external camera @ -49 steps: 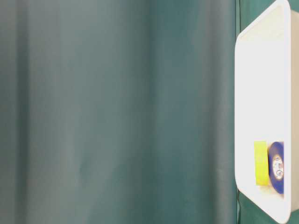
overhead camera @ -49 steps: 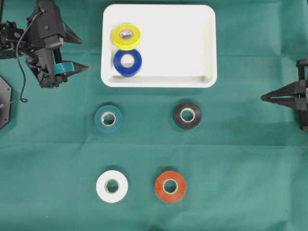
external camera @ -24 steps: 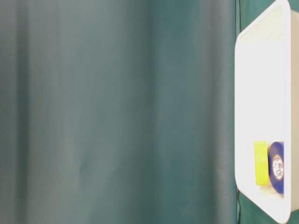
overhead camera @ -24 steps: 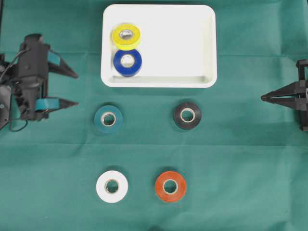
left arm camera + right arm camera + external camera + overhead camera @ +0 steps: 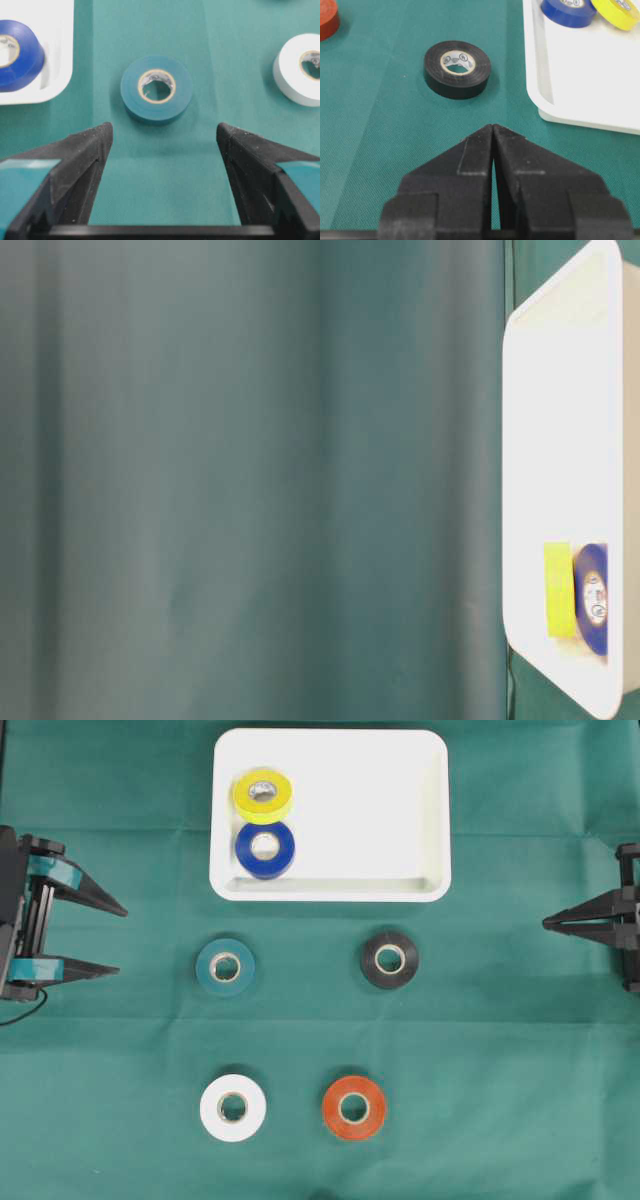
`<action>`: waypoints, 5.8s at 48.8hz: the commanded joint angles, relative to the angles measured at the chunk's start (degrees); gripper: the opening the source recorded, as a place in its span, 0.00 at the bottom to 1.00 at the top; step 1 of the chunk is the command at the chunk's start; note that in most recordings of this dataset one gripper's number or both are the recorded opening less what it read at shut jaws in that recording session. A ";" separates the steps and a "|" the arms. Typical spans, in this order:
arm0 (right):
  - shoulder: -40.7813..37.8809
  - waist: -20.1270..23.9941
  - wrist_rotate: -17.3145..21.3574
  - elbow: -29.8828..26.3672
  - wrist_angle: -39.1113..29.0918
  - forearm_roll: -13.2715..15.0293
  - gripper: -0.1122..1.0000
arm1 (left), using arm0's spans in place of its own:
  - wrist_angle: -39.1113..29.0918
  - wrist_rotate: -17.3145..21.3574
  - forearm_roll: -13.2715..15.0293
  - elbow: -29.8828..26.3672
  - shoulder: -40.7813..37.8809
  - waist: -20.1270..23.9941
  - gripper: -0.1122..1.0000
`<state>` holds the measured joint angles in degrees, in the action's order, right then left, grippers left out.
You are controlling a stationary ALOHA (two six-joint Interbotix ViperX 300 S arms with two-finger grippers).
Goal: Put the tape into the white case with the left arm.
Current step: 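Release the yellow tape and pull the left gripper back, then move the left gripper toward the black tape roll, then lower the left gripper onto the black tape and grasp it, then carry the black tape into the tray and release it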
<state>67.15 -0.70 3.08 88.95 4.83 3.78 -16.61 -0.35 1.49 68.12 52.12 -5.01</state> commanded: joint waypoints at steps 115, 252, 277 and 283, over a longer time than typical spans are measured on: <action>-0.35 -0.09 0.18 -0.62 0.53 0.00 0.02 | 0.70 0.44 -0.18 -46.49 -57.92 -0.70 0.85; -0.35 -0.09 0.18 0.00 1.23 0.00 0.02 | -12.22 1.93 -0.35 -62.40 -66.09 -0.88 0.32; -0.35 -0.09 0.18 0.00 1.32 0.00 0.02 | -13.45 2.37 -0.35 -58.71 -63.63 7.29 0.32; -0.35 -0.09 0.18 0.00 1.32 0.00 0.02 | -13.18 3.08 -0.35 -57.83 -63.63 10.63 0.32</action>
<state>67.15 -0.70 3.08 89.65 5.45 3.69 -30.32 2.37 1.23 10.72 -14.24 3.96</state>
